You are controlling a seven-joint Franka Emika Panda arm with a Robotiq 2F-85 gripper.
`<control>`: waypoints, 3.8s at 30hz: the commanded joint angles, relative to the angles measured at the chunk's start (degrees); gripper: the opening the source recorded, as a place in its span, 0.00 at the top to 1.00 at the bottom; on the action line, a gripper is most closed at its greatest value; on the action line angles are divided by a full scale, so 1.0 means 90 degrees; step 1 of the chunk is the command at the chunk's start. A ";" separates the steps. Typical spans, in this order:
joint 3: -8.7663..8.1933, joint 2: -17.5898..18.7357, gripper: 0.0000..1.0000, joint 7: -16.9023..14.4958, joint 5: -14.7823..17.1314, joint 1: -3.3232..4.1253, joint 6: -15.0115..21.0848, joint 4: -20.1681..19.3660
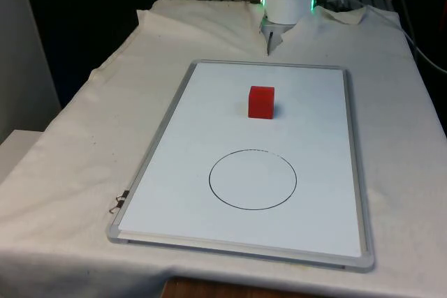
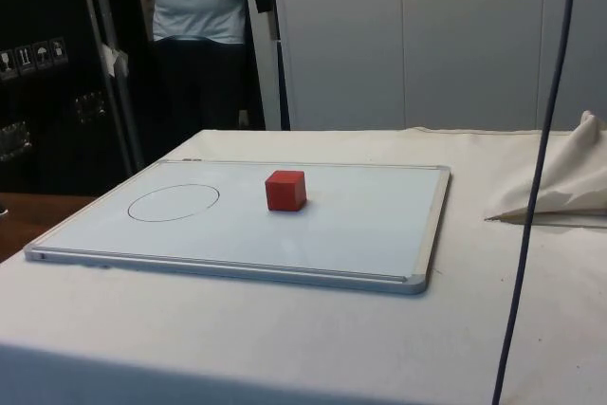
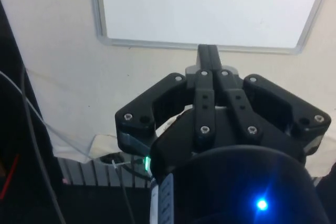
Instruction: Push the cube into the marked area.
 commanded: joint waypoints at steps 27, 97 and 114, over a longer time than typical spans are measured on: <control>-0.0204 -0.0395 1.00 -0.0210 -0.0045 -0.0025 0.1560 -0.1891; -0.0216 0.2279 1.00 -0.0312 0.0006 -0.0045 0.5316 -0.2413; -0.0210 0.2515 1.00 -0.0535 0.0064 -0.0076 0.5258 -0.1776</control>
